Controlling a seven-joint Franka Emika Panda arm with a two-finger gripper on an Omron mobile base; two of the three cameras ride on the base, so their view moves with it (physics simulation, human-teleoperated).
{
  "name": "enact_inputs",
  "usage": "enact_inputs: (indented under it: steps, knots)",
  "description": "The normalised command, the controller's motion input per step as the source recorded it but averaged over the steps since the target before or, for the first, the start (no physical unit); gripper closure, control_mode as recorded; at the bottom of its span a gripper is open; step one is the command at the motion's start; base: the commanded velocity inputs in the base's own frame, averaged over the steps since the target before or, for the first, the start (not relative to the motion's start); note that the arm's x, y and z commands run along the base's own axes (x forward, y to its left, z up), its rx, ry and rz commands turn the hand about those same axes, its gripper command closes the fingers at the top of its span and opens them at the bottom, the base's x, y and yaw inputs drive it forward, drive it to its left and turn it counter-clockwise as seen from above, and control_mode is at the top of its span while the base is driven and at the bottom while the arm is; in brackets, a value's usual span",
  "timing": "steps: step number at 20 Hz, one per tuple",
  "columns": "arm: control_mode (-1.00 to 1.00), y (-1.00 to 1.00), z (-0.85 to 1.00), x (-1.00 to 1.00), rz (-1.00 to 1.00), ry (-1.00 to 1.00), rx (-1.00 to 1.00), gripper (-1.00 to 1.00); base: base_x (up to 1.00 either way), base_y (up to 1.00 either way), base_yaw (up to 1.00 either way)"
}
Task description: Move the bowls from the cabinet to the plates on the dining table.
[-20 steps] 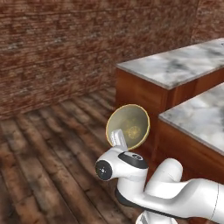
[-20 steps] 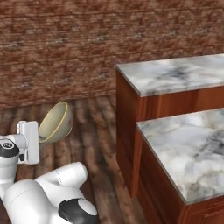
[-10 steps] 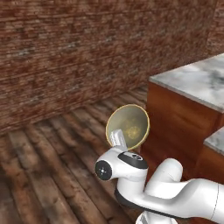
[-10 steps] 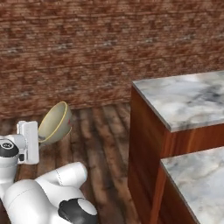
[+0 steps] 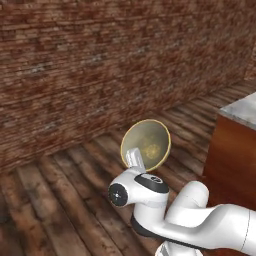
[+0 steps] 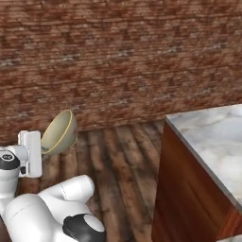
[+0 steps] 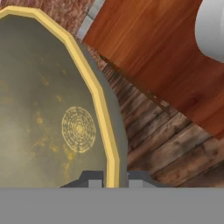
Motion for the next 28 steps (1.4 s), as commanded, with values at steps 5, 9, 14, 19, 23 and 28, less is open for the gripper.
enact_inputs:
  steps: [5, 9, 14, 19, 23, 28]
  knots:
    - [1.0, 0.0, 0.0, 0.0, 0.0, 0.0, 0.0, 1.0, 1.0, 0.1, -0.02]
    - [1.0, 0.0, 0.0, 0.0, 0.0, 0.0, 0.0, 1.0, 0.96, 0.1, -0.22]
    - [1.0, 0.0, 0.0, 0.0, 0.0, 0.0, 0.0, 1.0, 0.48, 0.04, -0.47]
    - [1.0, 0.0, 0.0, 0.0, 0.0, 0.0, 0.0, 1.0, 0.45, 0.08, -0.5]
    - [1.0, 0.0, 0.0, 0.0, 0.0, 0.0, 0.0, 1.0, 0.59, 0.21, -0.42]
    - [1.0, 0.0, 0.0, 0.0, 0.0, 0.0, 0.0, 1.0, 0.79, 0.56, -0.34]
